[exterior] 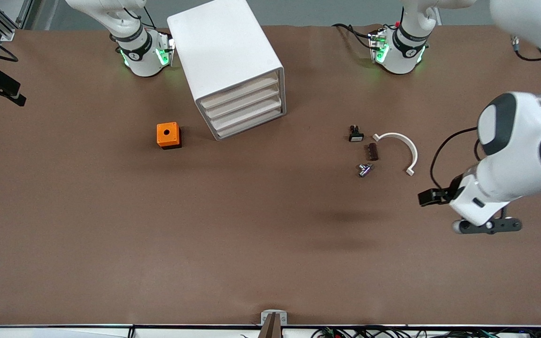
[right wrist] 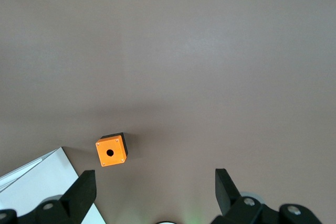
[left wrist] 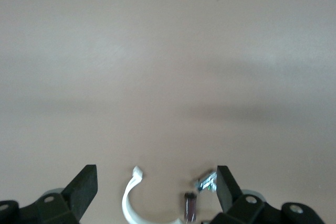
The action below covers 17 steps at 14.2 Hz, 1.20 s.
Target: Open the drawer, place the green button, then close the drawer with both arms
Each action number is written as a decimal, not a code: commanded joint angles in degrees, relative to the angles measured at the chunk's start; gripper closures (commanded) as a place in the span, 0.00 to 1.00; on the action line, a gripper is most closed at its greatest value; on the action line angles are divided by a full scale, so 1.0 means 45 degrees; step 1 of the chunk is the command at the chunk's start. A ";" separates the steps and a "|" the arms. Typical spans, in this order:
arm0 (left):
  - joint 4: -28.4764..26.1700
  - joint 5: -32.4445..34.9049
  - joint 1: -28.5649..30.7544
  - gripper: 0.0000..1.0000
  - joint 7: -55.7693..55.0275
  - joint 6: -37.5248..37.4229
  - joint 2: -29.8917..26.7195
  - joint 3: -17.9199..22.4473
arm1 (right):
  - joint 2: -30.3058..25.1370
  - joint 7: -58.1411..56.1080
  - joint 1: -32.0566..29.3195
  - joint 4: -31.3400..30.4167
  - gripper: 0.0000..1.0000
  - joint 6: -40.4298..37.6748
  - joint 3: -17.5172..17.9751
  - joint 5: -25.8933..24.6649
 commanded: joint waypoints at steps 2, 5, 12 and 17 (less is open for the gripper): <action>-0.0548 0.0258 0.0858 0.00 0.0551 -0.1274 -0.1764 -0.0391 | -0.0080 -0.0146 -0.0210 0.0074 0.00 -0.0123 0.0200 -0.0054; -0.1326 0.0258 0.0745 0.00 0.1238 -0.1375 -0.2994 -0.0002 | -0.0080 -0.0126 -0.0211 0.0074 0.00 -0.0123 0.0200 -0.0054; -0.3674 0.0063 0.0861 0.00 0.1335 -0.0808 -0.5595 0.0175 | -0.0061 -0.0126 -0.0210 0.0132 0.00 -0.0084 0.0200 -0.0035; -0.4532 -0.0446 0.1096 0.00 0.1453 -0.0828 -0.6708 0.0273 | -0.0042 -0.0126 -0.0269 0.0132 0.00 -0.0064 0.0181 0.0414</action>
